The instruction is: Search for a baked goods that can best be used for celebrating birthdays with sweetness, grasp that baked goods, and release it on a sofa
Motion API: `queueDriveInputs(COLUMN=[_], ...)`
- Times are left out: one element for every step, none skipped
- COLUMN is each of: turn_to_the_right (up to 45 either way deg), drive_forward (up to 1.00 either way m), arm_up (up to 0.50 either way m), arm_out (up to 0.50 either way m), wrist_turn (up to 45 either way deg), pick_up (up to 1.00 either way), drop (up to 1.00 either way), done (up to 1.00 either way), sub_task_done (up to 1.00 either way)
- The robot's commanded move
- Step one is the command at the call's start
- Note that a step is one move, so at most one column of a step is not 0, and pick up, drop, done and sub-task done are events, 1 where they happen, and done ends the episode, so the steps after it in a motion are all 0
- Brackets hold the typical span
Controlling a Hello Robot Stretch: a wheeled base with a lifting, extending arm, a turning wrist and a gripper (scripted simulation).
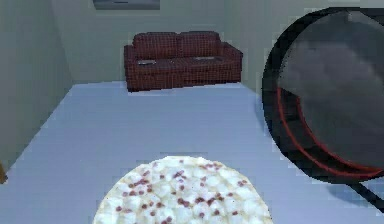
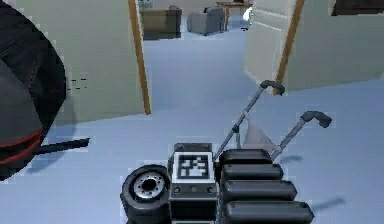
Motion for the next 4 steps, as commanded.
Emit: queueDriveInputs(turn_to_the_right=[0.0, 0.0, 0.0, 6.0], drive_forward=[1.0, 1.0, 1.0, 0.0], arm_up=[0.0, 0.0, 0.0, 0.0], arm_out=[0.0, 0.0, 0.0, 0.0], wrist_turn=[0.0, 0.0, 0.0, 0.0], pick_up=[0.0, 0.0, 0.0, 0.0], drop=[0.0, 0.0, 0.0, 0.0], done=[0.0, 0.0, 0.0, 0.0], sub_task_done=[0.0, 0.0, 0.0, 0.0])
